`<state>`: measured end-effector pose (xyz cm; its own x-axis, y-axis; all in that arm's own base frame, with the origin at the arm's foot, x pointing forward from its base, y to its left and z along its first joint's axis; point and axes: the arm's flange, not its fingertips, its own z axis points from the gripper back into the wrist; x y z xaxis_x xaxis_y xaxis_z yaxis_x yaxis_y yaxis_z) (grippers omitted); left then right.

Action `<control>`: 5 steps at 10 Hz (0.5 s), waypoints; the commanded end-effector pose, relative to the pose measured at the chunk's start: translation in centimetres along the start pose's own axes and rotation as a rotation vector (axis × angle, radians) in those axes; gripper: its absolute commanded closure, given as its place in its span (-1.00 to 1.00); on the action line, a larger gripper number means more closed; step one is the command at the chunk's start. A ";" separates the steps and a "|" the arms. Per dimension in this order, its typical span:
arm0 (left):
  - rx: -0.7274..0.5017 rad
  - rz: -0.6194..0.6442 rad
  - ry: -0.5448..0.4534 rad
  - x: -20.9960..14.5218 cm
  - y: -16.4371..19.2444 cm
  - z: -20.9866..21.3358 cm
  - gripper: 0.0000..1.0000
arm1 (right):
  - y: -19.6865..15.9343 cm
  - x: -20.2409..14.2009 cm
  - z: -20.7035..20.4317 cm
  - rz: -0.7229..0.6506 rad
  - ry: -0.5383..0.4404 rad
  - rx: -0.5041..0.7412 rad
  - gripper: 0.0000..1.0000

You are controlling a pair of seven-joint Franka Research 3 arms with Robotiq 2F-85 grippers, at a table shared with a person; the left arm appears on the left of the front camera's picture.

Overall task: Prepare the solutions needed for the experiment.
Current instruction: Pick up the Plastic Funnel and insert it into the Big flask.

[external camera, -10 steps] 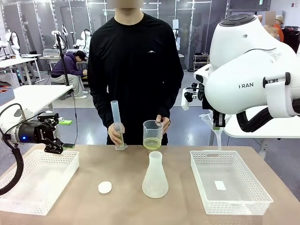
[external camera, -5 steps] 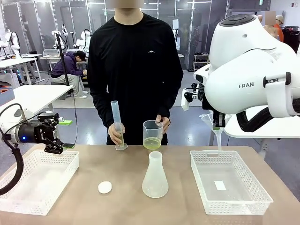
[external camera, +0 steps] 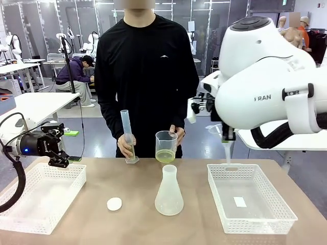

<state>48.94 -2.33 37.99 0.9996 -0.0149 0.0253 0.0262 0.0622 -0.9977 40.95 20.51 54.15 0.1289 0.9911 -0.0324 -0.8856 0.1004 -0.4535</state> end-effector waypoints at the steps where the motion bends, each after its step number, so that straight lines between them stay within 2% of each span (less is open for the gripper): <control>1: -0.004 -0.001 -0.003 0.0 -0.2 0.0 -1.00 | 1.9 1.9 0.6 0.115 -0.072 -0.069 0.94; 3: -0.004 -0.001 -0.003 0.0 -0.2 0.0 -1.00 | 3.2 4.0 1.8 0.195 -0.133 -0.110 0.94; 5: -0.004 -0.001 -0.003 0.0 -0.2 0.0 -1.00 | 4.9 5.7 3.2 0.287 -0.211 -0.093 0.94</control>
<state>48.94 -2.33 37.99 0.9996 -0.0149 0.0253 0.0262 0.0622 -0.9977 36.56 27.66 54.93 -0.1497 0.9886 -0.0152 -0.8349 -0.1346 -0.5336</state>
